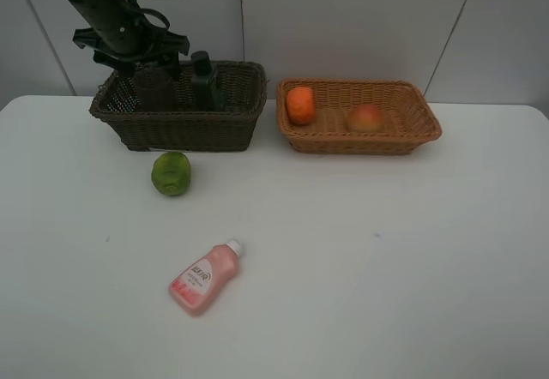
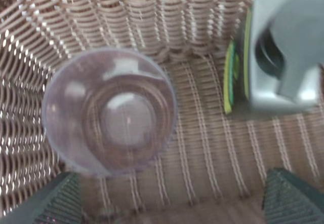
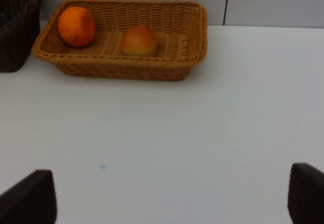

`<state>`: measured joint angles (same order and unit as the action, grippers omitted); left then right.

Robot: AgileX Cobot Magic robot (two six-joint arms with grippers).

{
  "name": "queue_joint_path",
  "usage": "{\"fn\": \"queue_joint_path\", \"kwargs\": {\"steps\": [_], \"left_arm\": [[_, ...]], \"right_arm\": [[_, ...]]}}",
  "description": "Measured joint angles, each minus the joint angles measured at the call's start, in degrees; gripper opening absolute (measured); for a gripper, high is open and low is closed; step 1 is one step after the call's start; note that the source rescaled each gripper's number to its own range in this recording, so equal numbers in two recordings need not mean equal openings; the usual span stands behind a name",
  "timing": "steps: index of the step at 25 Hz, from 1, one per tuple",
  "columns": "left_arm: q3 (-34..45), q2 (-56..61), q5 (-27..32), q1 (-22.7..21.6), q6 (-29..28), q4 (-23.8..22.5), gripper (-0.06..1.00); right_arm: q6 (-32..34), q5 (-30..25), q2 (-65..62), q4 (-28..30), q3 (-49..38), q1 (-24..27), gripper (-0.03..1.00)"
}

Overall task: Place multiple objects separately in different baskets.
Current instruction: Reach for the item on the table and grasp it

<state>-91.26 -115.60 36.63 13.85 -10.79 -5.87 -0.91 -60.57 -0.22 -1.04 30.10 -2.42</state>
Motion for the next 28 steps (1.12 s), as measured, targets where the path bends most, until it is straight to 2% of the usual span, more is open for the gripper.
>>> {"fn": "queue_joint_path", "kwargs": {"steps": [5, 14, 18, 22, 25, 28], "left_arm": [[2.94, 4.73, 5.36, 3.13, -0.26, -0.66, 0.94], [19.95, 20.39, 3.79, 9.87, -0.37, -1.10, 0.94], [24.76, 25.07, 7.35, 15.37, -0.37, -1.10, 0.94], [25.53, 25.95, 12.84, 22.17, -0.37, -0.46, 0.94], [25.53, 25.95, 13.31, 26.76, -0.37, 0.12, 0.94], [25.53, 25.95, 13.19, 29.52, -0.37, 1.20, 0.94]], "right_arm": [[0.00, 0.00, 0.00, 0.00, 0.00, 0.00, 0.97], [0.00, 0.00, 0.00, 0.00, 0.00, 0.00, 0.97], [0.00, 0.00, 0.00, 0.00, 0.00, 0.00, 0.97], [0.00, 0.00, 0.00, 0.00, 0.00, 0.00, 0.97], [0.00, 0.00, 0.00, 0.00, 0.00, 0.00, 0.97], [0.00, 0.00, 0.00, 0.00, 0.00, 0.00, 0.97]]}}
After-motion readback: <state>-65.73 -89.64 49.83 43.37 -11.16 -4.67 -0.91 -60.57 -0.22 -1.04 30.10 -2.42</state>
